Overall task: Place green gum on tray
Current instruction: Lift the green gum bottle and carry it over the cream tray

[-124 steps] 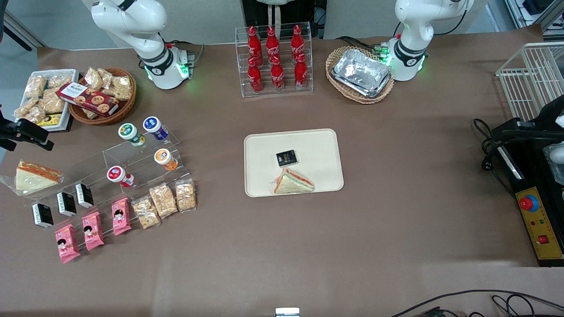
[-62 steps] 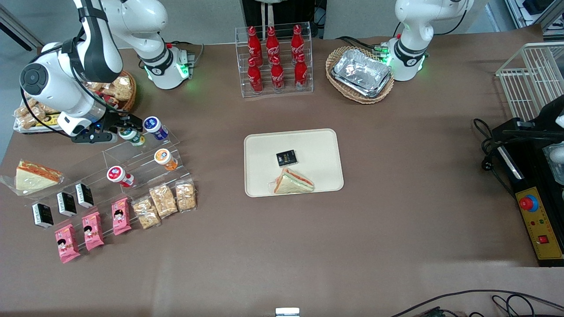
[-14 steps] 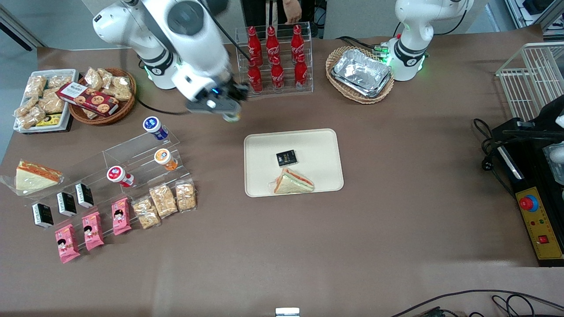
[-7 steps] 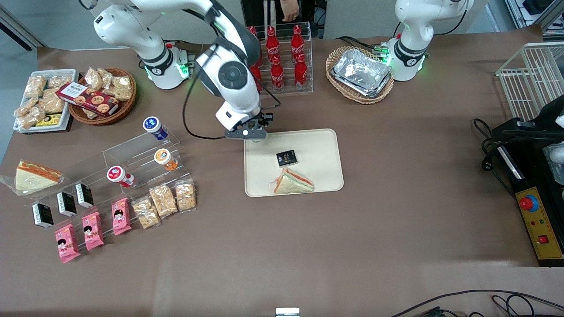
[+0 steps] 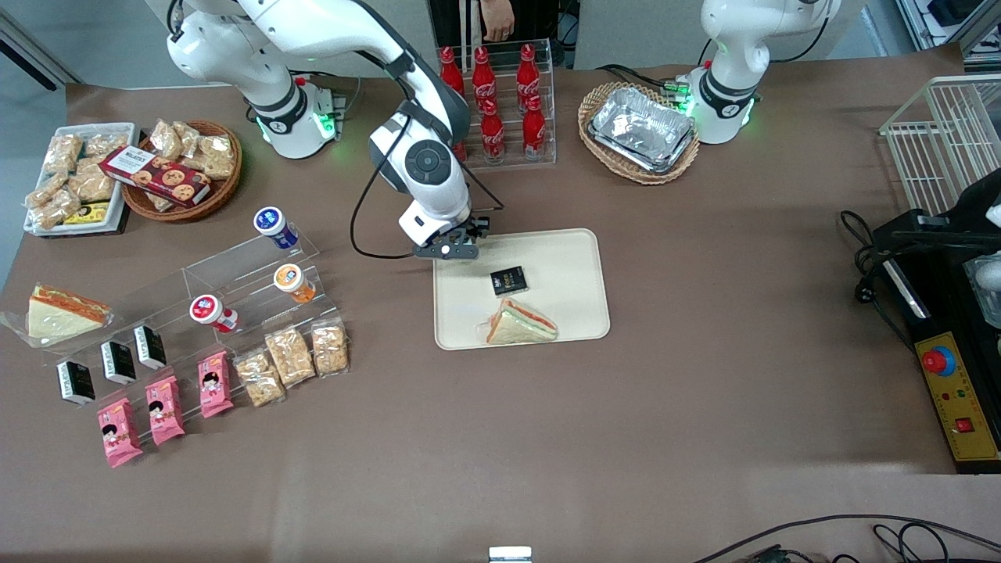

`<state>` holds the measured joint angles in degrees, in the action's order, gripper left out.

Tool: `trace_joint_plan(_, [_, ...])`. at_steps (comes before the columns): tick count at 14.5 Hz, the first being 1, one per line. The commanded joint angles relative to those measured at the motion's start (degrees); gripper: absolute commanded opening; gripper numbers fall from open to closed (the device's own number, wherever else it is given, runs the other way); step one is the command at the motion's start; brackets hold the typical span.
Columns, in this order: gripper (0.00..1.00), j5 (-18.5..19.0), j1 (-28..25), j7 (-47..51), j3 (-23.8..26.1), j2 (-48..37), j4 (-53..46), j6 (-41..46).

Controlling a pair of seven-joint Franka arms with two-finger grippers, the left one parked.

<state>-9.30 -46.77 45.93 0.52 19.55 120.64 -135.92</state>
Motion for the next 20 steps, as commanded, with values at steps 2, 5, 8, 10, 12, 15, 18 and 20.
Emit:
trace_joint_plan(2, [0.34, -5.1, -0.9, -0.5, -0.6, 2.5, 0.8, -3.2])
trace_joint_plan(5, [0.87, -6.5, -0.7, -0.6, -0.6, 2.9, 0.8, -3.3])
trace_joint_plan(8, [1.0, -7.1, -0.9, -0.6, -0.6, 2.9, 0.7, -3.3])
trace_joint_plan(10, [1.0, -7.1, -0.9, -0.6, -0.7, 2.3, 0.6, -2.9])
trace_joint_plan(12, [1.0, -7.0, -0.8, -0.4, -0.8, -0.8, 0.6, -1.3])
trace_joint_plan(15, [1.0, -6.5, 1.5, -0.7, -2.3, -8.8, -1.5, 8.8])
trace_joint_plan(18, [1.0, -6.3, 7.3, -4.2, -3.6, -12.0, -13.4, 24.0])
trace_joint_plan(20, [1.0, -3.2, 11.5, -7.9, -3.6, -11.5, -22.2, 34.1])
